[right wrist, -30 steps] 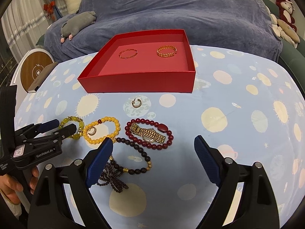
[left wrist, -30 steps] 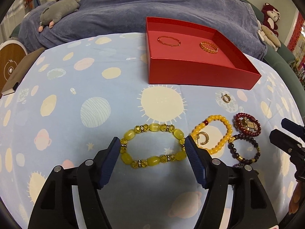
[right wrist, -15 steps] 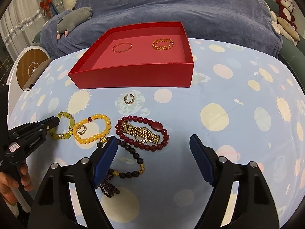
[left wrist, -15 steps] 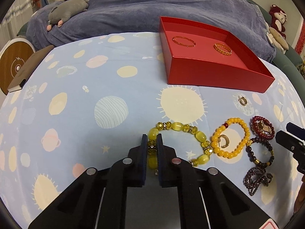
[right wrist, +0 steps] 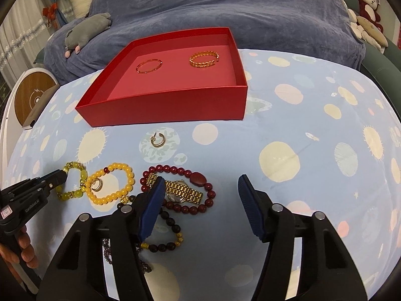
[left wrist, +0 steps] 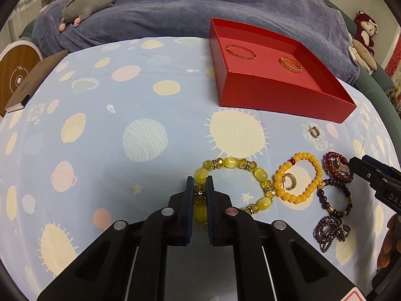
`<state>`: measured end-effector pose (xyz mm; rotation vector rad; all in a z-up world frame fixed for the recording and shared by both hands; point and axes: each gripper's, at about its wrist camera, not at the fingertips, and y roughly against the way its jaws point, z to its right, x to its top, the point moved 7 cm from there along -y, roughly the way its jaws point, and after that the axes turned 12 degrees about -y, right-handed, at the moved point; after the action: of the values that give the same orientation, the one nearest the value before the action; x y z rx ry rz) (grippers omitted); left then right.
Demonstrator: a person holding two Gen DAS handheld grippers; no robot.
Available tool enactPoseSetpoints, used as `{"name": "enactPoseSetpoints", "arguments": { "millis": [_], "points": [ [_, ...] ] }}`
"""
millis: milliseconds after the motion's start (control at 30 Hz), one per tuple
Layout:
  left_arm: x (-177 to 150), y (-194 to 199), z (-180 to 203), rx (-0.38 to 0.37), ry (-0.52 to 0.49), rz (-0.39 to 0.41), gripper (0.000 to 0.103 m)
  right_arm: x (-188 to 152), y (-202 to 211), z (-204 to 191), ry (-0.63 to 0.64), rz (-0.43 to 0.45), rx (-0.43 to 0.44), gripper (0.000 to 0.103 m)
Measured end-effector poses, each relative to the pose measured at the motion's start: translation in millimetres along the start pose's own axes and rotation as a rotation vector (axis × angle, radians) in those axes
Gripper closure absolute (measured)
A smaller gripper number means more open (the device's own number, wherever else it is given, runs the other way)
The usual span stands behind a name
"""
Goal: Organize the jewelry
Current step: 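Grasp the dark red bead bracelet with the right tool while the left tool holds the yellow bracelet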
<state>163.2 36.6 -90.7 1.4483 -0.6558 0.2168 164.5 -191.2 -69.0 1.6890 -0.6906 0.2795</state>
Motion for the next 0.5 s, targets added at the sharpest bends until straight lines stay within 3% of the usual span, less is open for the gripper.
{"name": "enactPoseSetpoints", "arguments": {
  "millis": [200,367,500],
  "points": [
    [-1,1,0,-0.008,0.002,-0.001,0.096,0,-12,7,-0.016,-0.027,-0.020,0.064],
    [-1,1,-1,-0.013,0.002,0.000,0.096,0,-15,2,-0.002,-0.018,-0.015,0.069],
    [-2,1,-1,-0.017,0.000,0.001,0.096,-2,-14,-2,0.008,-0.023,0.001,0.080]
  ]
}}
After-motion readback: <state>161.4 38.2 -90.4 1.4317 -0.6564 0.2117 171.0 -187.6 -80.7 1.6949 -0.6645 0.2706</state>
